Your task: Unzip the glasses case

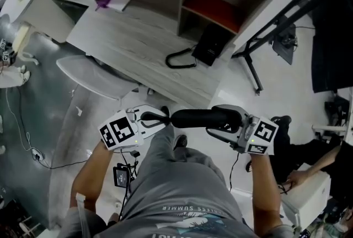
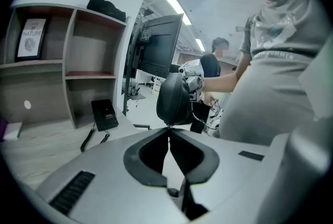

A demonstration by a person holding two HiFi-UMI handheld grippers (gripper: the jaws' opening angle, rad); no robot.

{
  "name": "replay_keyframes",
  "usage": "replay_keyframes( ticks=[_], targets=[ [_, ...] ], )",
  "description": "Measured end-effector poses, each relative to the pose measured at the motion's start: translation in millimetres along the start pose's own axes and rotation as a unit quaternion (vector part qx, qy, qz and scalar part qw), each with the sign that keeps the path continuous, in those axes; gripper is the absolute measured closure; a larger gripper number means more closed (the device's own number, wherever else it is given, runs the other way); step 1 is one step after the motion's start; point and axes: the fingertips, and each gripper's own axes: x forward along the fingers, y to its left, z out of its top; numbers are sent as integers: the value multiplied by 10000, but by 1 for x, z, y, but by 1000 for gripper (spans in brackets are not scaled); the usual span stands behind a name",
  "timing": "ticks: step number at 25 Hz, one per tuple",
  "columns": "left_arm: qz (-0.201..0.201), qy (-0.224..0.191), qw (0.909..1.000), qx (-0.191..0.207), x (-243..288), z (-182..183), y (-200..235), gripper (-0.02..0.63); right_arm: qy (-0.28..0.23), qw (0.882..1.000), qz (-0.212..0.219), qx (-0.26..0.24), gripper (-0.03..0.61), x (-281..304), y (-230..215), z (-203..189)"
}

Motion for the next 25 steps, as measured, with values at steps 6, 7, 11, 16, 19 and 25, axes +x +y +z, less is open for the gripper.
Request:
replay_keyframes(
  ticks=[6, 7, 11, 16, 19, 25],
  targets=[
    [-171, -730, 9944, -746, -15, 19, 3, 612, 27, 9998, -51, -215, 301, -1, 7, 3],
    [-250, -879, 9921, -863, -18, 23, 2, 612, -84, 9999, -17, -130, 301, -2, 8, 5],
    [-1197, -1975, 9569, -1763, -33, 55, -10, 614, -954, 9915, 519, 709, 301, -12, 13, 21],
    [-1992, -2820, 8985, -2713, -46, 71, -9, 615, -721, 9925, 766, 623, 304, -7, 22, 11],
    [-2475, -3261, 8589, -3077, -54, 83, -12, 615, -524, 9927, 952, 528, 307, -2, 30, 6],
    [-3066, -3723, 8108, -3317, -56, 103, -28, 615, -1692, 9734, 1230, 938, 295, -24, 29, 51]
  ],
)
